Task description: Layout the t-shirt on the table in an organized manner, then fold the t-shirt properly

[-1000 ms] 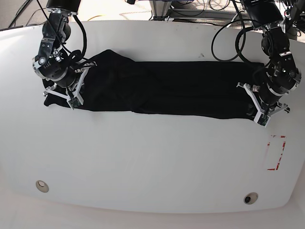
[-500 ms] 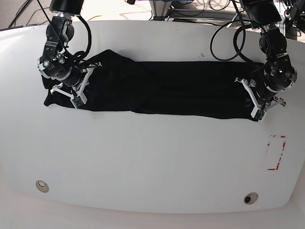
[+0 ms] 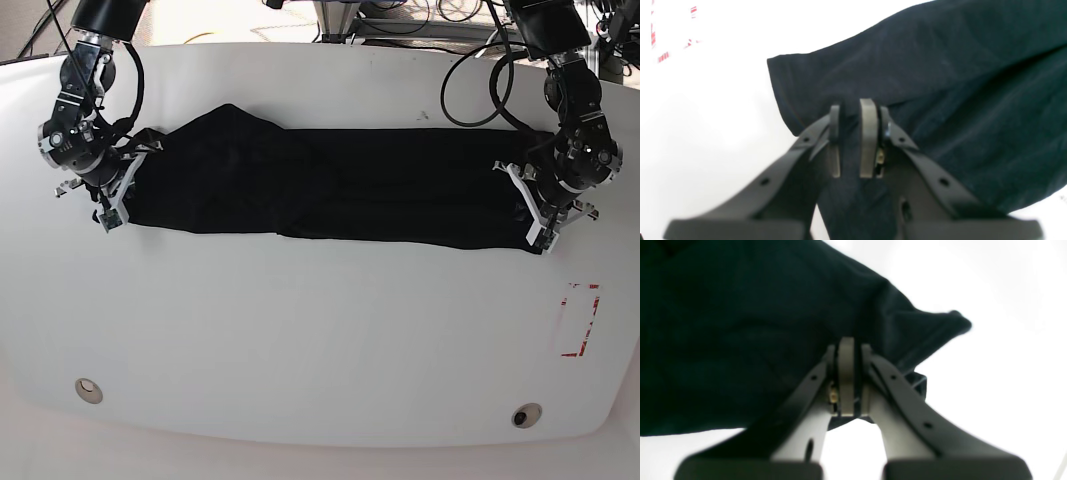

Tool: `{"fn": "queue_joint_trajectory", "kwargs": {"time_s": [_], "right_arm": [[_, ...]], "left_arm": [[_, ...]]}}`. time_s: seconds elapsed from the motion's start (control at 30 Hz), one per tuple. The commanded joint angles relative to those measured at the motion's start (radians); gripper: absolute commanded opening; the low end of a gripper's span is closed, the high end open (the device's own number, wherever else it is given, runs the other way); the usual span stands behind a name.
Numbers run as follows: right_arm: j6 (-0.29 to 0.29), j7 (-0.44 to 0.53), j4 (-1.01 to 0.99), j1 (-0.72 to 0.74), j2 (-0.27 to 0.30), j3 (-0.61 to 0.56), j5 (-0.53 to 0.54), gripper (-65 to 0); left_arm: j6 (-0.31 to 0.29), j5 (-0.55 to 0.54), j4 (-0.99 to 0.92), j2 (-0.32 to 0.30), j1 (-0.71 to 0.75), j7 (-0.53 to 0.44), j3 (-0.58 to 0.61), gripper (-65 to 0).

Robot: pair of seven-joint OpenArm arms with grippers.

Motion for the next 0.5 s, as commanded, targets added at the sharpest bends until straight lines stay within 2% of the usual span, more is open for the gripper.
{"fn": "queue_joint_trajectory", "kwargs": {"time_s": [0.0,0.13,0.3,0.47], "right_arm": [[0.006,0.014,0.021,0.007,0.007,-0.003,0.024,-62.3],[0.006,0.010,0.021,0.012,0.002,-0.006,0.032,-62.3],[0.006,0.008,0.018,0.030,-0.059,-0.007,0.024,-62.3],[0.006,0.031,-0.062,0.047,-0.079,-0.009,0.023,-62.3]], "left_arm": [[0.002,-0.009,0.000,-0.013,-0.011,-0.019,0.000,-58.9],[0.002,-0.009,-0.001,-0.010,-0.013,-0.019,0.000,-58.9],[0.002,-0.009,-0.001,-0.014,-0.018,-0.015,-0.009,-58.9],[0.002,-0.010,-0.034,-0.016,-0.033,-0.011,-0.086,-57.8]]}}
